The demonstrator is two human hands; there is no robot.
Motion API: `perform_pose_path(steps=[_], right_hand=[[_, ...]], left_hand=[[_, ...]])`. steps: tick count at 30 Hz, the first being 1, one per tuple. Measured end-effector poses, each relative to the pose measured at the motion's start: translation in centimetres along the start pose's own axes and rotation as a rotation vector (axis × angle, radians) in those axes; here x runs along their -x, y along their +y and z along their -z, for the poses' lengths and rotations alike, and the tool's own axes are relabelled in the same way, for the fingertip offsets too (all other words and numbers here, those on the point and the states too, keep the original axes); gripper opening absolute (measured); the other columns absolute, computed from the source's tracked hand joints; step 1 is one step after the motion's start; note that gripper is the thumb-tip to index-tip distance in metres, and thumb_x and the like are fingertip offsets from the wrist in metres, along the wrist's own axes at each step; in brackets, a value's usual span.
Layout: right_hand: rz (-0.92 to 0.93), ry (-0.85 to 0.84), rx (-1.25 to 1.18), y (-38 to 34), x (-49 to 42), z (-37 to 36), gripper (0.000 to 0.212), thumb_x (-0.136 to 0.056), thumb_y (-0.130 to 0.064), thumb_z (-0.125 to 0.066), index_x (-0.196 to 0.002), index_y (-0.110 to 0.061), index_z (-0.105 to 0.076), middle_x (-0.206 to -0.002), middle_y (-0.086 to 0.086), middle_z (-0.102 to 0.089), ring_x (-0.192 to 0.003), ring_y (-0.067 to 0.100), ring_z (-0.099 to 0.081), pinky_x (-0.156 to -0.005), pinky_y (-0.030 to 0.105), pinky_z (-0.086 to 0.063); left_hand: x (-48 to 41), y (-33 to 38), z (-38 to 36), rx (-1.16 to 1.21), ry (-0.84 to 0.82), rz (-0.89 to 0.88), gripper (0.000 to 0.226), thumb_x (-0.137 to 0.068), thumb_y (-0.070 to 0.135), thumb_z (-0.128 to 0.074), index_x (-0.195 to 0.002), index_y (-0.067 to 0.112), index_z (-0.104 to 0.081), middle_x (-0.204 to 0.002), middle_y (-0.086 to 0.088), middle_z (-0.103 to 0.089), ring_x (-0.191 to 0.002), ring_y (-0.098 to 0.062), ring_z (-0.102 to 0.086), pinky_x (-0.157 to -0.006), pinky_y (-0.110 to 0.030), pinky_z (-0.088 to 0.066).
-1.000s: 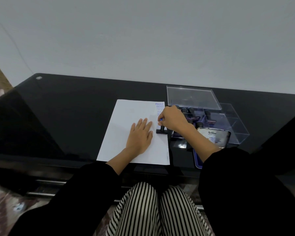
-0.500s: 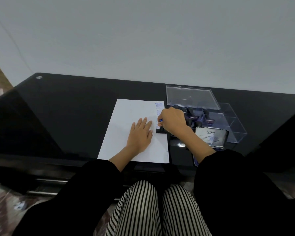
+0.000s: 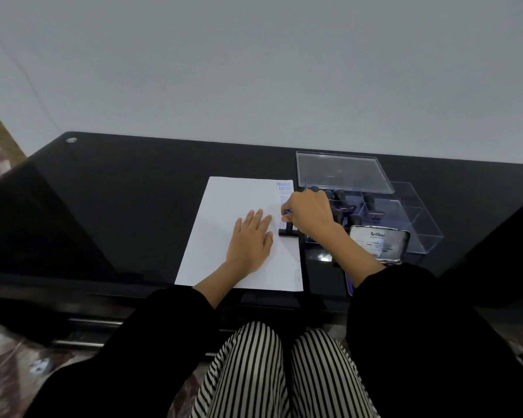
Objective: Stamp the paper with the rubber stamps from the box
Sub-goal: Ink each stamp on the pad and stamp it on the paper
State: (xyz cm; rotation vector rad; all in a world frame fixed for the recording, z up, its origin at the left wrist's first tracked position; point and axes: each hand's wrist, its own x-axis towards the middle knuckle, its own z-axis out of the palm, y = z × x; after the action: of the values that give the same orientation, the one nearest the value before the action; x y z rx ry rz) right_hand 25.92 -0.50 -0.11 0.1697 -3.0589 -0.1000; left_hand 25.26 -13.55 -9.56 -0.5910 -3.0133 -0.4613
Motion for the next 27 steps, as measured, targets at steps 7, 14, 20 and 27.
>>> perform_pose_path(steps=[7, 14, 20, 27], right_hand=[[-0.003, 0.019, 0.047, -0.3, 1.2, -0.4, 0.023, -0.094, -0.031, -0.052, -0.104, -0.02, -0.069, -0.098, 0.004, -0.07, -0.093, 0.022, -0.061, -0.09, 0.034, -0.036], [-0.022, 0.035, 0.022, -0.4, 1.7, -1.0, 0.022, -0.094, -0.029, -0.052, -0.101, -0.017, -0.069, -0.094, 0.004, -0.07, -0.091, 0.022, -0.062, -0.102, 0.037, -0.029], [-0.034, 0.029, 0.017, -0.5, 1.9, -1.4, 0.023, -0.096, -0.03, -0.05, -0.104, -0.019, -0.068, -0.096, 0.004, -0.07, -0.096, 0.022, -0.063, -0.113, 0.042, -0.018], [-0.036, 0.035, -0.005, -0.5, 2.0, -1.5, 0.023, -0.095, -0.029, -0.051, -0.107, -0.019, -0.068, -0.099, 0.005, -0.07, -0.099, 0.022, -0.063, -0.115, 0.043, -0.015]], left_hand=[[0.0, 0.0, 0.0, 0.009, 0.001, 0.0, 0.049, -0.101, 0.03, -0.023, -0.148, 0.018, -0.019, -0.158, -0.004, -0.012, -0.148, -0.021, -0.005, -0.12, -0.037, -0.003], [0.0, 0.2, 0.1, -0.017, -0.021, 0.015, 0.05, -0.101, 0.032, -0.022, -0.149, 0.019, -0.017, -0.159, -0.003, -0.01, -0.148, -0.02, -0.004, -0.12, -0.036, -0.002], [0.1, 0.3, 0.4, -0.015, -0.027, 0.016, 0.05, -0.101, 0.032, -0.022, -0.149, 0.018, -0.016, -0.159, -0.003, -0.009, -0.148, -0.021, -0.004, -0.12, -0.037, -0.002], [0.1, 0.3, 0.3, -0.01, -0.022, 0.012, 0.05, -0.101, 0.032, -0.022, -0.149, 0.018, -0.016, -0.159, -0.003, -0.009, -0.148, -0.021, -0.004, -0.12, -0.037, -0.002]])
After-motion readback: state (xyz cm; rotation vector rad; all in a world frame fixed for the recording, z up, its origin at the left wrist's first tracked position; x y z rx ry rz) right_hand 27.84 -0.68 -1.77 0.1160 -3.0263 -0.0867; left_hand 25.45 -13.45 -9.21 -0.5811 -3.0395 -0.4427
